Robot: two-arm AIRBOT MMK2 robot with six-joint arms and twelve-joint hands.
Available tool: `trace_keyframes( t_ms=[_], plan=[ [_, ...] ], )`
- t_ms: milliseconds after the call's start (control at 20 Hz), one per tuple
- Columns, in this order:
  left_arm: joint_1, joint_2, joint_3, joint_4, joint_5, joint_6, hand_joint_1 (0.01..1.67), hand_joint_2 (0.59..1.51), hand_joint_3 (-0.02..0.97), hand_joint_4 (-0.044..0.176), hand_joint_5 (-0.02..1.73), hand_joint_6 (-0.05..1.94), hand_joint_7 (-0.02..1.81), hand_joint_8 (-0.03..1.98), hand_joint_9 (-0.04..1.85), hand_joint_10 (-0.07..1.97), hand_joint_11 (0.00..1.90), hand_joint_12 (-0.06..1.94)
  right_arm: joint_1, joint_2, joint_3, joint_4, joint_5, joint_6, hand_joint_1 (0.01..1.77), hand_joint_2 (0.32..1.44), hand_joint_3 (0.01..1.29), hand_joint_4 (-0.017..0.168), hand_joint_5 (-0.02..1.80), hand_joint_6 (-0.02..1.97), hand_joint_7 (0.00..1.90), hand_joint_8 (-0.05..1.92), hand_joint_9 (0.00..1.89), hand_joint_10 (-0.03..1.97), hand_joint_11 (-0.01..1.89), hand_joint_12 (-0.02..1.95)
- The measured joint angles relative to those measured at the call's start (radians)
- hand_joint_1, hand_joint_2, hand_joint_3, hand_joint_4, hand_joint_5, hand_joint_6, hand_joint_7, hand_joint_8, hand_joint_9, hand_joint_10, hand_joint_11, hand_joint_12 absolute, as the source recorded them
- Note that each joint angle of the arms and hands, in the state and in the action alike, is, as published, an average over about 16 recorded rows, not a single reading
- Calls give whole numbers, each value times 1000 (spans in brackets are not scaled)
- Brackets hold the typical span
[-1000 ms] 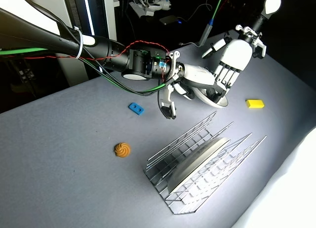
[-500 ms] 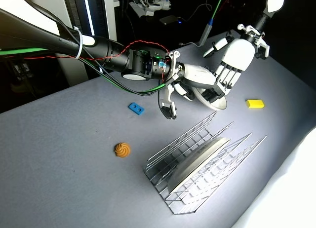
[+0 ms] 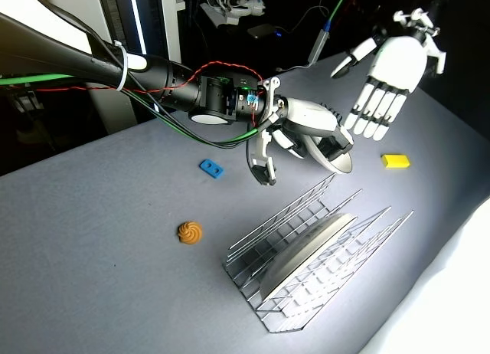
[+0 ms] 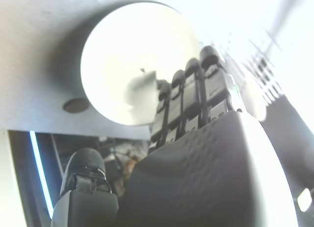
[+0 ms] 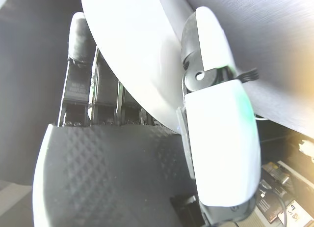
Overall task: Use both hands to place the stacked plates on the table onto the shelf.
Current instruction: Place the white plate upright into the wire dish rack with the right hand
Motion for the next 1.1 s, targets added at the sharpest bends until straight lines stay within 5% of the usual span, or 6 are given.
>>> trace_keyframes(
  t_ms=[750,1100],
  plan=[
    [-84,23,25,82,-31,-56,15,1121,21,0,82,9,101,0,80,9,17,209,81,124,-180,-18,49,-3,1129,1125,12,0,655,1198,748,1666,688,1672,528,1801],
    [-96,20,36,87,-39,-66,15,1123,21,0,83,9,102,1,80,9,17,200,140,262,-319,-22,-10,76,1129,1125,12,1,659,1196,748,1664,675,1678,513,1813]
  ],
)
